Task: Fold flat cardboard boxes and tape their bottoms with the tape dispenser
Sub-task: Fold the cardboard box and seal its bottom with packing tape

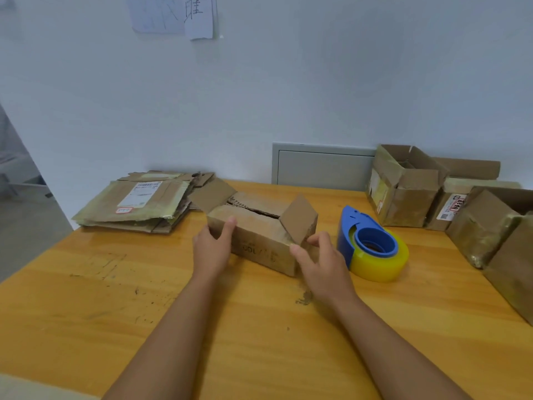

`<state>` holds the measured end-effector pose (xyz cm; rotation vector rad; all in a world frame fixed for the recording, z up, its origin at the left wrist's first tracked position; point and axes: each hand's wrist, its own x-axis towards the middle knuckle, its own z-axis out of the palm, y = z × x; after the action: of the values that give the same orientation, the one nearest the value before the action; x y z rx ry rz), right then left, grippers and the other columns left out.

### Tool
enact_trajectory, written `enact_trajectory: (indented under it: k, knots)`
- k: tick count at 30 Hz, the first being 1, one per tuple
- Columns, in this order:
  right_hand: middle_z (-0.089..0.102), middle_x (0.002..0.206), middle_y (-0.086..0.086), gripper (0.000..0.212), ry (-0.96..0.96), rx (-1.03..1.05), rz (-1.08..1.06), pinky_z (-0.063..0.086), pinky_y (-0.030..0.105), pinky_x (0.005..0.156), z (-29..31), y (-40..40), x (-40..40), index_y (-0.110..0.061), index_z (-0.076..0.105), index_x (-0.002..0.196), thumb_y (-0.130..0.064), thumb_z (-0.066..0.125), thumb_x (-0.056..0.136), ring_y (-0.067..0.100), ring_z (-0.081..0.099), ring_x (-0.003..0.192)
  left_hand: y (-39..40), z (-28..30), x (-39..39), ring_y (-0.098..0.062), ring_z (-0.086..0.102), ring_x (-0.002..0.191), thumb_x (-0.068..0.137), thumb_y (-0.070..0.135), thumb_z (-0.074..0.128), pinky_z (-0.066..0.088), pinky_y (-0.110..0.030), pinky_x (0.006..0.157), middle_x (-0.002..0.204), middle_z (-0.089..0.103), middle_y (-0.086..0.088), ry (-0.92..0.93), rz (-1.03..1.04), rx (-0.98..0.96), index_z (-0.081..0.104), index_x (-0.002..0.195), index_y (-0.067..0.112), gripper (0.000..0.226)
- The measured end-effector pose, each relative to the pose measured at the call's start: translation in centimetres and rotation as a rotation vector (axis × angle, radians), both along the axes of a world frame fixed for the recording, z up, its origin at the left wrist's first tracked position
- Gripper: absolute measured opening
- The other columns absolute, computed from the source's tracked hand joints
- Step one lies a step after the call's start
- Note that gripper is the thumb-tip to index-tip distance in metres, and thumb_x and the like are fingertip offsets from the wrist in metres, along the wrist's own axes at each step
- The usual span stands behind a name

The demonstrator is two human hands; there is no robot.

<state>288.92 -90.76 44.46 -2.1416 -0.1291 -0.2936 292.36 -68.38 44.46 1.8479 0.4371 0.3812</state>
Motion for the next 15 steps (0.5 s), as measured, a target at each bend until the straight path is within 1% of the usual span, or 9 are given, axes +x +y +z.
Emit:
enact_trajectory:
  k: [2, 3, 5, 7, 8, 10, 12, 14, 15]
  knots:
    - [0.063, 0.095, -0.009, 0.046, -0.074, 0.136, -0.043, 0.052, 0.03, 0.069, 0.3, -0.2, 0.0, -0.028, 0.049, 0.101, -0.068, 0.043, 0.081, 0.01, 0.061, 0.086, 0.1, 0.0, 0.1, -0.025, 0.054, 0.12, 0.09, 0.067, 0.049, 0.045, -0.047, 0.104, 0.131, 0.056, -0.005, -0.018, 0.0, 0.012, 0.052, 0.136, 0.014, 0.071]
    - [0.062, 0.098, -0.008, 0.046, -0.125, 0.171, -0.08, 0.05, 0.025, 0.071, 0.5, -0.4, 0.1, -0.027, 0.05, 0.105, -0.066, 0.042, 0.083, 0.009, 0.061, 0.088, 0.0, 0.0, 0.1, -0.024, 0.054, 0.119, 0.093, 0.062, 0.048, 0.045, -0.044, 0.102, 0.129, 0.058, -0.004, -0.026, -0.003, 0.009, 0.054, 0.135, 0.015, 0.063]
    - [0.056, 0.124, -0.004, 0.054, -0.162, 0.199, -0.121, 0.046, 0.021, 0.085, 0.8, -0.7, 0.7, -0.025, 0.047, 0.127, -0.061, 0.044, 0.087, 0.009, 0.055, 0.107, 0.0, 0.2, 0.2, -0.023, 0.054, 0.116, 0.097, 0.052, 0.047, 0.044, -0.04, 0.095, 0.125, 0.06, -0.001, -0.018, -0.014, -0.018, 0.056, 0.13, 0.018, 0.048]
    - [0.038, 0.151, -0.003, 0.068, -0.092, 0.217, -0.052, 0.039, 0.034, 0.108, 0.9, -1.0, 1.2, -0.026, 0.029, 0.151, -0.057, 0.048, 0.092, 0.011, 0.038, 0.135, -0.1, 0.4, 0.2, -0.021, 0.054, 0.115, 0.099, 0.047, 0.046, 0.041, -0.037, 0.09, 0.119, 0.06, 0.004, -0.026, -0.034, -0.038, 0.058, 0.122, 0.022, 0.036]
    - [0.031, 0.156, -0.004, 0.073, -0.049, 0.206, 0.003, 0.034, 0.039, 0.114, 0.8, -1.0, 1.4, -0.029, 0.02, 0.155, -0.055, 0.052, 0.094, 0.012, 0.031, 0.141, -0.2, 0.5, 0.2, -0.022, 0.053, 0.117, 0.1, 0.047, 0.046, 0.04, -0.036, 0.089, 0.118, 0.058, 0.005, -0.042, -0.043, -0.02, 0.057, 0.122, 0.025, 0.033]
    - [0.028, 0.156, -0.005, 0.08, -0.001, 0.143, 0.042, 0.037, 0.042, 0.113, 0.4, -1.0, 1.5, -0.034, 0.013, 0.157, -0.053, 0.059, 0.094, 0.014, 0.032, 0.141, -0.5, 0.7, 0.1, -0.026, 0.048, 0.125, 0.1, 0.053, 0.044, 0.04, -0.039, 0.099, 0.133, 0.047, -0.002, -0.051, -0.046, 0.068, 0.052, 0.135, 0.022, 0.048]
    - [0.028, 0.147, -0.008, 0.086, -0.028, 0.072, 0.005, 0.04, 0.037, 0.107, 0.1, -0.9, 1.4, -0.037, 0.012, 0.155, -0.062, 0.06, 0.088, 0.015, 0.035, 0.135, -1.4, 1.0, -0.3, -0.026, 0.044, 0.13, 0.096, 0.061, 0.044, 0.038, -0.042, 0.107, 0.146, 0.032, -0.006, -0.057, -0.074, 0.113, 0.038, 0.149, 0.023, 0.065]
    - [0.017, 0.145, -0.017, 0.096, -0.047, 0.011, -0.016, 0.035, 0.035, 0.109, 0.3, -0.6, 1.5, -0.038, 0.008, 0.154, -0.074, 0.056, 0.079, 0.014, 0.025, 0.138, -2.5, 1.5, -0.8, -0.025, 0.042, 0.132, 0.09, 0.07, 0.045, 0.039, -0.04, 0.107, 0.151, 0.026, -0.003, -0.106, -0.15, 0.13, 0.03, 0.152, 0.026, 0.078]
    - [0.01, 0.15, -0.02, 0.101, -0.02, 0.004, -0.014, 0.03, 0.038, 0.113, 0.5, -0.5, 1.7, -0.039, 0.005, 0.155, -0.078, 0.056, 0.077, 0.014, 0.017, 0.143, -3.2, 1.8, -1.2, -0.024, 0.039, 0.135, 0.086, 0.076, 0.045, 0.037, -0.036, 0.105, 0.153, 0.023, 0.0, -0.122, -0.195, 0.151, 0.03, 0.151, 0.026, 0.083]
